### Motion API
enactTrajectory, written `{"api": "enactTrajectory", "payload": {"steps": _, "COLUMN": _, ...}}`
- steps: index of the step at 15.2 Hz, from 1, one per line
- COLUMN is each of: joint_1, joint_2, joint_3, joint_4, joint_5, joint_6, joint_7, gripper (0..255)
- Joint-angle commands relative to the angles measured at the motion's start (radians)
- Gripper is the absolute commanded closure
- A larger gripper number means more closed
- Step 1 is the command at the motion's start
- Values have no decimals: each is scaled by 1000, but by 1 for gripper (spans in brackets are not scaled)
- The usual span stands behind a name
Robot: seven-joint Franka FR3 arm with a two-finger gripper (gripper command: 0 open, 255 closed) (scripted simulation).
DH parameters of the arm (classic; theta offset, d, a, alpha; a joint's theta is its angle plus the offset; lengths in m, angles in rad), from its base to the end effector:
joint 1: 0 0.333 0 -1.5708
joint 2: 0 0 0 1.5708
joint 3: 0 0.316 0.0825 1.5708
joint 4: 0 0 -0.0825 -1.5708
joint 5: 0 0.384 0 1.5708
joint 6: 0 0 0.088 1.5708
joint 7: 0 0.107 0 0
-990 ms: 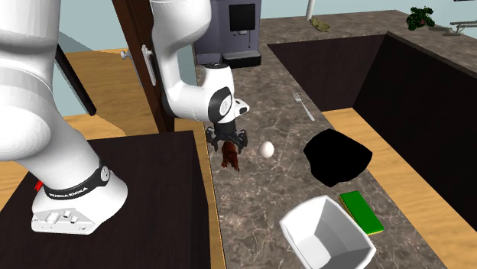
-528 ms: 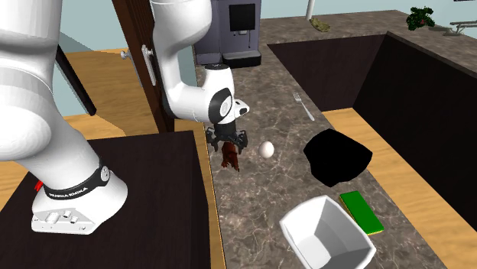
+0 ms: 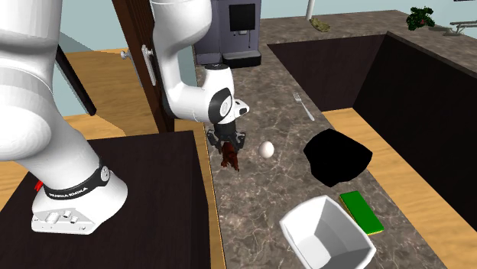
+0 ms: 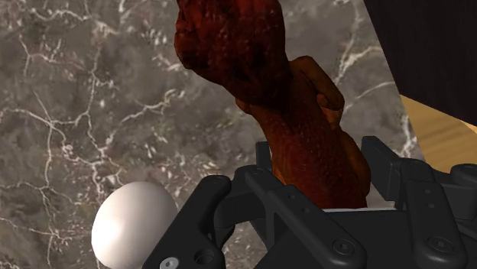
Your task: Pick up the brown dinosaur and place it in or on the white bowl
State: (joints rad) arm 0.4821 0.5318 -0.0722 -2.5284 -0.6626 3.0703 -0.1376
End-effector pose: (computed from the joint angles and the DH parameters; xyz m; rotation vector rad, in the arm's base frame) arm 0.3647 0.2066 0.0789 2.5073 1.7500 0.0163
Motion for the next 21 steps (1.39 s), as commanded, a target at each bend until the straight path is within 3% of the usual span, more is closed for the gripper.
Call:
{"api": "enactTrajectory", "payload": {"steps": 1, "joint_1": 0, "joint_2": 0, "joint_3": -1, "joint_4": 0, "joint_5": 0, "joint_6": 0, "joint_7": 0, "gripper": 255}}
{"api": "enactTrajectory", "payload": {"steps": 11, "joint_1": -117, "joint_2": -163, "joint_3": 127, "joint_4": -65, "joint_5": 78, "joint_6": -112, "joint_7": -89, "gripper": 255}}
{"api": "enactTrajectory", "payload": {"steps": 21, "joint_1": -228, "joint_2": -340, "joint_3": 273, "joint_4": -119, "joint_5": 255, "joint_6": -235, "joint_7": -240, "gripper": 255}}
